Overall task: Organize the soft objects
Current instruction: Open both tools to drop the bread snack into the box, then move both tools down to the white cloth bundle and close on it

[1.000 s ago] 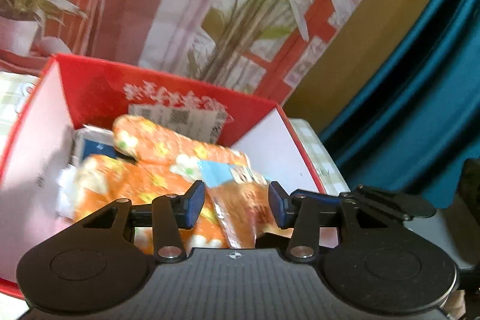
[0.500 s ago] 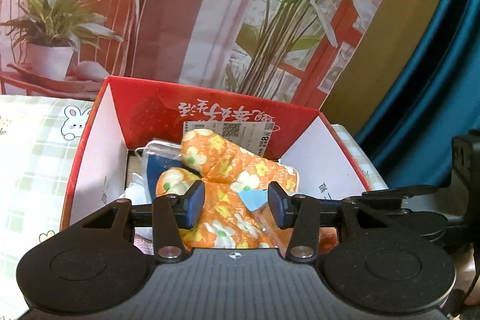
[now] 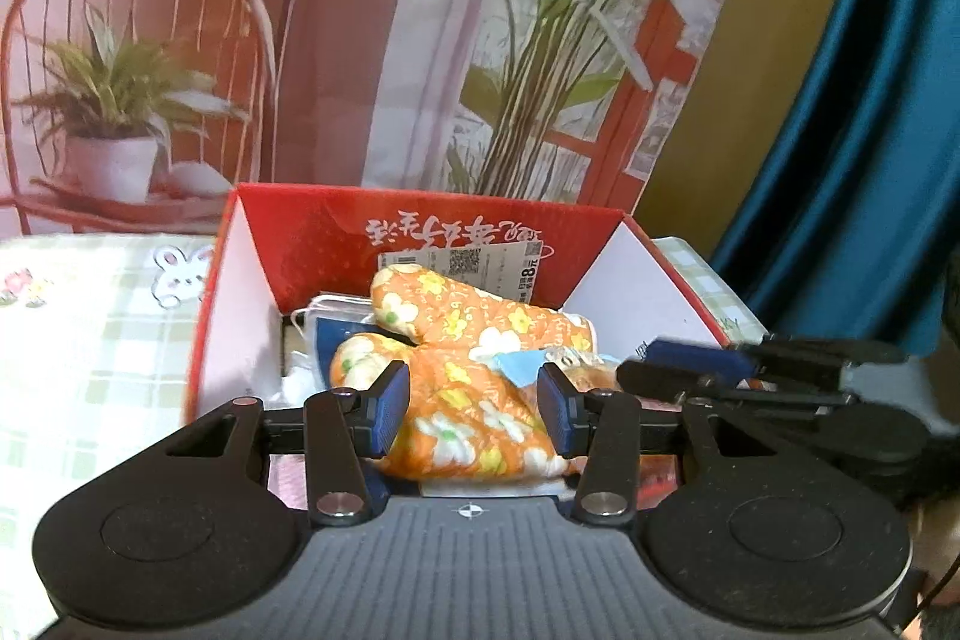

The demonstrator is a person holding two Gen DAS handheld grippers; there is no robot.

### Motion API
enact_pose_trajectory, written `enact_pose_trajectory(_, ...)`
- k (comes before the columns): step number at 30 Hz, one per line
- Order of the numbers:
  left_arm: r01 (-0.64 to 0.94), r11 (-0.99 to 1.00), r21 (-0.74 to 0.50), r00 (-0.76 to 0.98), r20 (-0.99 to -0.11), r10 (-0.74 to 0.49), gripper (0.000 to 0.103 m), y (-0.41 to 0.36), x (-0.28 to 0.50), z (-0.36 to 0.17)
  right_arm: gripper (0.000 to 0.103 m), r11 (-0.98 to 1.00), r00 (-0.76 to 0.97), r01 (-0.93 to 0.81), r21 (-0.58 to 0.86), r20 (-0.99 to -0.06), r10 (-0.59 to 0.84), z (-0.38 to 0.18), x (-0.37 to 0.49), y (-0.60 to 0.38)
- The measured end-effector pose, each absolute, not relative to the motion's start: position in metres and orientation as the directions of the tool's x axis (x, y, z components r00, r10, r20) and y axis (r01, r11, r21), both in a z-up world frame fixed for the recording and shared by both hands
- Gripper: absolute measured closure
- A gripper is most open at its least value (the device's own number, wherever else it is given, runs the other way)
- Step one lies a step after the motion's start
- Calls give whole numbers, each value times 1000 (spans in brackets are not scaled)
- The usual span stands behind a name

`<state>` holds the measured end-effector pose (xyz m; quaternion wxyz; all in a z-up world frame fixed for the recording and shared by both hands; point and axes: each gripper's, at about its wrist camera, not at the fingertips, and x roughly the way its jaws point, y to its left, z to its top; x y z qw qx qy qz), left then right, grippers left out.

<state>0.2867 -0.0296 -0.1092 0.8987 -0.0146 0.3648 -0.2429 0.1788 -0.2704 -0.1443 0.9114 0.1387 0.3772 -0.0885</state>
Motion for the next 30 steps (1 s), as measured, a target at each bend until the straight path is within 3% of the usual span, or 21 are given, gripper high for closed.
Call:
enact_pose_trajectory(3,436,887,-154,644,-635,-427,52,-21,268,-102,72,949,739,258,183,-669,-72,-133,166,-263)
enact_pose_trajectory(6,430,897,-104,681,-614,-398,49,-12,247,-94,55,958,777,241,153,-622,-96,-125,150,-252)
enact_pose_trajectory(16,388,921,-12,770,-546,-332,4,6,190,-90,0,958,847,256,128,-508,-159,-116,90,-217)
enact_pose_trajectory(23,363,932,-16,766,-565,-308,0,10,175,-104,0,949,864,257,184,-483,-141,-122,66,-207)
enact_pose_trajectory(30,310,951,-25,775,-573,-267,0,15,172,-121,0,943,834,284,175,-531,-152,-153,60,-195)
